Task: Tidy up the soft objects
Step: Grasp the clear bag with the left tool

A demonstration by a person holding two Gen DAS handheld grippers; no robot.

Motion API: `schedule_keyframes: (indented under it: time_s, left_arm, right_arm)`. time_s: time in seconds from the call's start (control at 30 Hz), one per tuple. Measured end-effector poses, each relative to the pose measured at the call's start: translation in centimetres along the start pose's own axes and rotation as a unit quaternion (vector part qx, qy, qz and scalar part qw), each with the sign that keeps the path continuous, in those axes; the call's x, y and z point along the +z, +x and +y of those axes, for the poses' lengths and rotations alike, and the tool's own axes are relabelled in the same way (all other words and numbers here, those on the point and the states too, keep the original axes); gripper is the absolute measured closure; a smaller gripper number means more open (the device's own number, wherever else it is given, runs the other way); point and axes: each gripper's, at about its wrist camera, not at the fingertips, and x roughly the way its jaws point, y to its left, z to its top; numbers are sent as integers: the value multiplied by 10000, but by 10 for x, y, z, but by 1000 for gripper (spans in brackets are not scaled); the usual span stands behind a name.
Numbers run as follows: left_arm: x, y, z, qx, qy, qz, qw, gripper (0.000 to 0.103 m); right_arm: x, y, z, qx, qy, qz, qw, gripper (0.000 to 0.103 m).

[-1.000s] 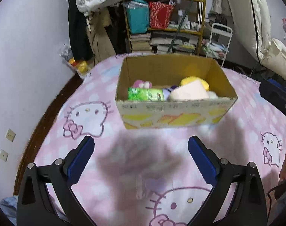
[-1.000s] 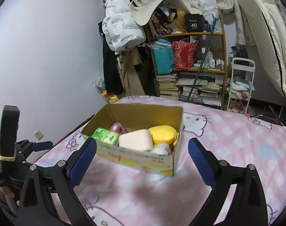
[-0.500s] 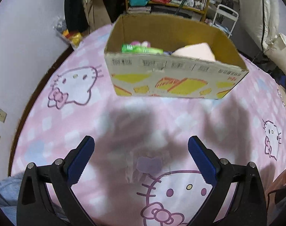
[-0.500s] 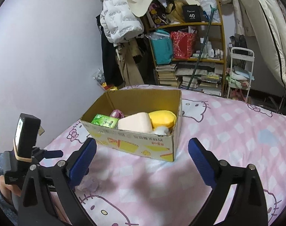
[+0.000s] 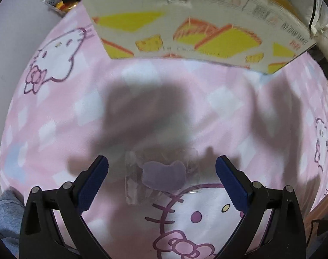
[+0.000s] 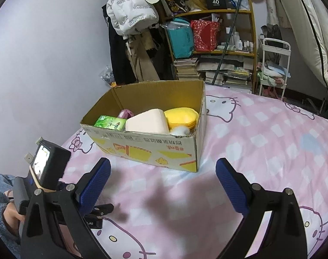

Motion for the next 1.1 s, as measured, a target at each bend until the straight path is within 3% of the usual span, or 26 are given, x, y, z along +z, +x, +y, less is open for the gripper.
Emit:
schedule_keyframes:
  time_s: [0.1, 0.27, 0.4, 0.67, 0.87, 1.0, 1.1]
  left_arm:
    - [-1, 12, -3, 50, 58, 224, 9997, 5]
    - [-2, 18, -4, 35, 35, 250, 9997, 6]
    - [-5, 13, -4, -17, 16, 148, 9999, 27]
    - [-5, -6, 7, 28, -50, -107, 9999, 32]
    - [-6, -49, 10, 160, -164, -1017, 9945, 32]
    - [-7, -86, 15, 137, -220, -1882, 9818, 32]
    - [-8, -118, 16, 134, -255, -2635, 9642, 33]
  right_arm:
    - [-1, 2, 0, -9, -7, 28, 10000, 1]
    - [-1, 2, -1, -12, 10, 66, 10000, 1]
    - [-2, 3, -2, -14, 26, 70, 10000, 1]
    - [-2, 2, -4, -17, 62, 45, 10000, 1]
    - [-1, -1, -7, -43, 145, -48, 9999, 1]
    - [1, -4, -9, -70, 195, -141, 9997, 1]
    - [4, -7, -10, -90, 227, -242, 9994, 1]
